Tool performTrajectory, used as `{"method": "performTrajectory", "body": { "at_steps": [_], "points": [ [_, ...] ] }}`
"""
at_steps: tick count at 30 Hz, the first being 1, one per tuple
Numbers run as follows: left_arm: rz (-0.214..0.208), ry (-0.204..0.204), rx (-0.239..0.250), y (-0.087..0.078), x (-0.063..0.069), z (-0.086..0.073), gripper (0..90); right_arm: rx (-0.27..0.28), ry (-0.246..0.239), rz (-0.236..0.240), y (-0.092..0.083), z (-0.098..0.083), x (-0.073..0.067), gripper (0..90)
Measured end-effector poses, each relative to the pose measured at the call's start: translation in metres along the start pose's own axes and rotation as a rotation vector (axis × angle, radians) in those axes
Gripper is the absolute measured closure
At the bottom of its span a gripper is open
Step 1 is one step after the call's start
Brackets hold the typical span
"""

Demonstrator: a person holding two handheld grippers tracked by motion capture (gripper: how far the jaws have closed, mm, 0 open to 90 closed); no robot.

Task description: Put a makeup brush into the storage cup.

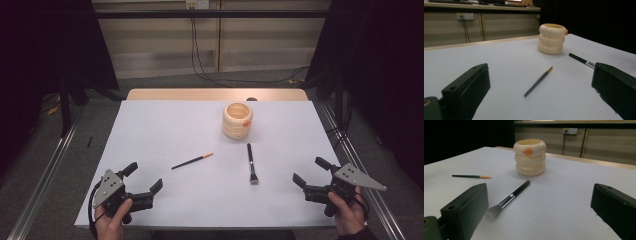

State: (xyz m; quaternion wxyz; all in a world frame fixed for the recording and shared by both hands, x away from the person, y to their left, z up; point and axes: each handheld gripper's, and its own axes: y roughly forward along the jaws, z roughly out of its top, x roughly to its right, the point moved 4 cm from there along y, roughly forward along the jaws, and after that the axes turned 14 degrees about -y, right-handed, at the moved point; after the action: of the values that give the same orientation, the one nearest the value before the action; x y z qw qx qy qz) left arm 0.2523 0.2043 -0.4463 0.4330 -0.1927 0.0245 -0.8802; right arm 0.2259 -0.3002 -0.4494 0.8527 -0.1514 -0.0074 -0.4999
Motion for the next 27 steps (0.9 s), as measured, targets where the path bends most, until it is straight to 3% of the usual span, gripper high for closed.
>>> {"method": "performTrajectory", "body": {
  "at_steps": [5, 20, 24, 27],
  "points": [
    [-0.02, 0.028, -0.005, 0.002, 0.005, 0.002, 1.3, 0.005, -0.002, -0.011, 0.0, 0.0, 0.001, 1.1],
    [-0.053, 0.039, -0.042, 0.016, 0.015, 0.002, 1.2, 0.006, 0.001, -0.001, 0.0, 0.0, 0.0, 1.1],
    [-0.06, 0.062, -0.068, 0.021, 0.018, 0.005, 1.2, 0.008, 0.002, -0.003, 0.0, 0.0, 0.0, 1.1],
    [-0.068, 0.066, -0.06, 0.025, 0.019, 0.008, 1.2, 0.008, 0.001, -0.002, 0.0, 0.0, 0.0, 1.1]
  ]
}}
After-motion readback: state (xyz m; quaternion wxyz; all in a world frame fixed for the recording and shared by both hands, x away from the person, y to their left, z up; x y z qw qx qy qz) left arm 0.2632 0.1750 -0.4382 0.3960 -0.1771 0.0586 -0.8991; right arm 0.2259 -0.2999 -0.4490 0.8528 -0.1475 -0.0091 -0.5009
